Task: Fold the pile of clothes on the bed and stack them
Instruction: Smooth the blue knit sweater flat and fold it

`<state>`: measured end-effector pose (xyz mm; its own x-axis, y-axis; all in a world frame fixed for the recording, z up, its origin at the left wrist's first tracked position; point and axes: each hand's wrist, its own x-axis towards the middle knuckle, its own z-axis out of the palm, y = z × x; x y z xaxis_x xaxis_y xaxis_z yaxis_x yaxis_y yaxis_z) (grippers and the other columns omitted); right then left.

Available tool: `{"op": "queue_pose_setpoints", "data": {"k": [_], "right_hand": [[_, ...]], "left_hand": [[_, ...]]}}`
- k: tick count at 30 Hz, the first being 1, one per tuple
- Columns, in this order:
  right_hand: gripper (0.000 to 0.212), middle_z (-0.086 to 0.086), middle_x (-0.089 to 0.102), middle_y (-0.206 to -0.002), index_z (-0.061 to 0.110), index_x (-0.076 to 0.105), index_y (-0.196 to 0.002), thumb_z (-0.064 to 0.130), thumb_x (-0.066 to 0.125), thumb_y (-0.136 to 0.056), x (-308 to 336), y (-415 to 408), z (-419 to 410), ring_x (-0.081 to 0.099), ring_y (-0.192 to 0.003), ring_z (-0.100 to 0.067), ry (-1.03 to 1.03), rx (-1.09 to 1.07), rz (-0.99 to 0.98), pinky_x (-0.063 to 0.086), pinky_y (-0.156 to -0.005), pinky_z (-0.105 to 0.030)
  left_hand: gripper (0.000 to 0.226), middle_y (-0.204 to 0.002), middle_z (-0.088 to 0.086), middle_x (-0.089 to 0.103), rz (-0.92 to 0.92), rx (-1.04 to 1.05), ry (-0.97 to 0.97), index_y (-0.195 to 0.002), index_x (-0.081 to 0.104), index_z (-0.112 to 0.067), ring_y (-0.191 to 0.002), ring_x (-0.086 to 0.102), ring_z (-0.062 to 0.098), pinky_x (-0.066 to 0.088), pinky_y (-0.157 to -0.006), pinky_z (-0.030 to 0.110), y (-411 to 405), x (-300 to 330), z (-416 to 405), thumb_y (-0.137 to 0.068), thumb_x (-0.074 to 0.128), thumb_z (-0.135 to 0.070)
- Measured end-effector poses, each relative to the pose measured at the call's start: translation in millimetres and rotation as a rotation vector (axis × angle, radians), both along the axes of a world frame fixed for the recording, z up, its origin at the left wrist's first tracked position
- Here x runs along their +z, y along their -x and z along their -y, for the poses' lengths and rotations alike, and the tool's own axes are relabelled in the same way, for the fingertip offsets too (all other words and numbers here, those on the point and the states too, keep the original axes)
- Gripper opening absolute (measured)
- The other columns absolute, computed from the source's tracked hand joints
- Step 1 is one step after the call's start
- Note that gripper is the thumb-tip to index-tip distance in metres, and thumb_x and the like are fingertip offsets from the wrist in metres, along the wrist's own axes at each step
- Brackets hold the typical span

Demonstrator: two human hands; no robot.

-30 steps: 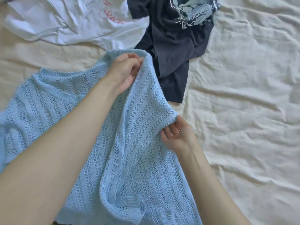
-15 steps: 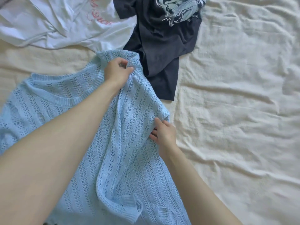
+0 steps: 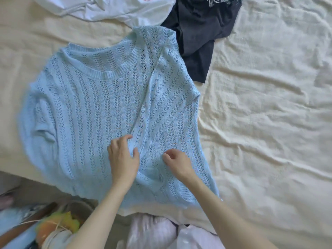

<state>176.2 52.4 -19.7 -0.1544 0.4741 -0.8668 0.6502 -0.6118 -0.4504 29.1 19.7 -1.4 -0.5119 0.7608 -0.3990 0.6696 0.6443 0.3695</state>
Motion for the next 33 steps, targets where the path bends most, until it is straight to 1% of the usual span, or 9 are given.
{"op": "queue_pose_setpoints", "data": {"k": [3,9,14,17,19,23,26,29,33], "right_hand": [[0.024,-0.013,0.069,-0.101,0.004,0.067,-0.105,0.016,0.049,-0.094,10,-1,26,0.062,-0.097,-0.024,-0.057,0.06,-0.02,0.041,-0.078,-0.027],[0.033,-0.016,0.046,-0.13,0.007,0.055,-0.129,0.013,0.046,-0.097,20,6,50,0.054,-0.113,-0.028,-0.11,0.241,-0.046,0.032,-0.095,-0.022],[0.03,-0.009,0.06,-0.125,0.007,0.061,-0.122,0.013,0.045,-0.097,30,3,61,0.057,-0.112,-0.021,-0.131,0.151,-0.124,0.039,-0.093,-0.023],[0.029,-0.011,0.064,-0.117,0.007,0.062,-0.12,0.013,0.046,-0.097,35,10,73,0.058,-0.106,-0.023,-0.085,0.062,-0.146,0.044,-0.098,-0.039],[0.027,-0.008,0.065,-0.103,0.005,0.061,-0.118,0.011,0.045,-0.097,35,20,81,0.059,-0.092,-0.017,-0.036,-0.043,-0.172,0.046,-0.089,-0.034],[0.026,0.0,0.062,-0.096,0.009,0.058,-0.12,0.014,0.042,-0.099,28,48,91,0.058,-0.083,-0.012,0.089,-0.225,-0.21,0.047,-0.079,-0.028],[0.021,0.0,0.063,-0.094,0.011,0.057,-0.115,0.017,0.044,-0.1,20,75,91,0.06,-0.085,-0.013,0.149,-0.399,-0.229,0.05,-0.079,-0.028],[0.013,-0.005,0.064,-0.094,0.011,0.058,-0.092,0.018,0.049,-0.099,12,104,91,0.061,-0.08,-0.014,0.194,-0.589,-0.2,0.051,-0.068,-0.024],[0.021,-0.008,0.064,-0.093,0.004,0.057,-0.101,0.024,0.054,-0.096,4,133,90,0.065,-0.077,-0.013,0.285,-0.786,-0.206,0.051,-0.06,-0.024]], "left_hand": [[0.035,-0.108,0.015,0.053,0.067,0.093,0.036,-0.111,0.057,-0.006,-0.106,0.048,0.034,0.033,-0.092,0.036,-15,7,63,-0.079,0.072,-0.011],[0.031,-0.102,0.013,0.059,0.382,0.697,0.022,-0.109,0.05,-0.003,-0.1,0.058,0.032,0.045,-0.088,0.039,-33,-7,73,-0.082,0.065,-0.004],[0.018,-0.098,0.006,0.066,0.836,0.819,-0.013,-0.112,0.058,-0.013,-0.081,0.064,0.019,0.054,-0.067,0.036,19,7,69,-0.096,0.049,-0.012],[0.012,-0.069,0.0,0.07,0.928,0.842,-0.083,-0.098,0.06,-0.014,-0.048,0.06,0.009,0.049,-0.042,0.021,66,22,84,-0.096,0.048,-0.01],[0.015,-0.063,0.006,0.069,0.981,0.982,-0.088,-0.099,0.058,-0.011,-0.038,0.053,0.009,0.048,-0.038,0.021,96,23,94,-0.095,0.046,-0.003],[0.017,-0.085,0.009,0.058,0.777,1.0,0.044,-0.113,0.051,-0.013,-0.064,0.055,0.018,0.055,-0.052,0.027,136,11,110,-0.097,0.045,-0.008],[0.022,-0.115,0.011,0.056,0.317,0.509,-0.021,-0.114,0.053,-0.014,-0.095,0.054,0.022,0.042,-0.081,0.03,140,-2,117,-0.094,0.053,-0.021],[0.053,-0.127,0.013,0.046,0.153,0.062,-0.128,-0.13,0.046,-0.009,-0.12,0.041,0.027,0.029,-0.098,0.029,125,-11,116,-0.084,0.068,-0.025],[0.076,-0.143,0.014,0.038,0.208,0.237,-0.117,-0.144,0.03,-0.006,-0.132,0.034,0.027,0.024,-0.106,0.033,136,-28,94,-0.083,0.07,-0.029]]}}
